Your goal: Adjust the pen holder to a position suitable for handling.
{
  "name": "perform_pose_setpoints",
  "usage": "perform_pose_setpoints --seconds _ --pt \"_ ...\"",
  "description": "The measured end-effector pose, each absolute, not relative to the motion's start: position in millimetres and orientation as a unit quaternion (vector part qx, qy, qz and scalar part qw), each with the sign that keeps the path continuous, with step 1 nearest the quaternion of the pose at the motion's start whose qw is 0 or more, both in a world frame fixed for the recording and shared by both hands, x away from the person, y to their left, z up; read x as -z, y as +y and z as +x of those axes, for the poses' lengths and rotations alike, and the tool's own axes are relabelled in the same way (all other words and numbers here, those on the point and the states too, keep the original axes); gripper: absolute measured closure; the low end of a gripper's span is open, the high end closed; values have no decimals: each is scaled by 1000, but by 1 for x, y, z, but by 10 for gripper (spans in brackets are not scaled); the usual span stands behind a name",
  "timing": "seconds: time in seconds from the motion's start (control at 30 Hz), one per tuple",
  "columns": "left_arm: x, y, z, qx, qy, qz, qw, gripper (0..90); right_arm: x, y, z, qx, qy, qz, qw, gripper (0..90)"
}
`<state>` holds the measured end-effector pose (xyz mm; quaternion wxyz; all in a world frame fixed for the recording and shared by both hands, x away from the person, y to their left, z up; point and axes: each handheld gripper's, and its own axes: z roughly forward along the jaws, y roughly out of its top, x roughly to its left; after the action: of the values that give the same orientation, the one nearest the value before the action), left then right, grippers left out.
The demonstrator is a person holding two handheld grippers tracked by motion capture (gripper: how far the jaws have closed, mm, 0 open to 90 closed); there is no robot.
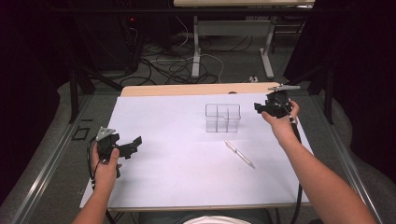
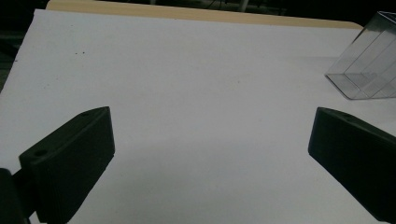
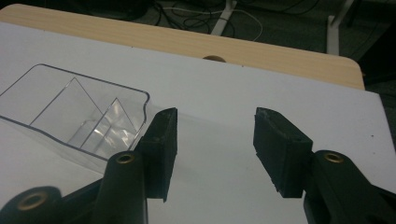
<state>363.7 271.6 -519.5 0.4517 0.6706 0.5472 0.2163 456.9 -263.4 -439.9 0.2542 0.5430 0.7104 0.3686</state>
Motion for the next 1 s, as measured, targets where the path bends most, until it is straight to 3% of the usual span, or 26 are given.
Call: perform_pose_setpoints --seconds 0.37,0.53,0.63,0.83,1.0 --pt "520 273 364 -212 550 670 451 4 449 -248 483 -367 719 537 244 487" --pt "521 273 365 -211 551 671 450 4 459 -244 490 -352 726 541 236 536" --pt "522 273 366 -210 549 673 450 4 464 -243 494 -342 725 549 235 571" --pt "522 272 366 -209 547 676 447 4 470 -237 496 -331 718 570 225 747" --pt "523 272 367 -208 547 677 446 4 475 -227 496 -321 729 564 218 844"
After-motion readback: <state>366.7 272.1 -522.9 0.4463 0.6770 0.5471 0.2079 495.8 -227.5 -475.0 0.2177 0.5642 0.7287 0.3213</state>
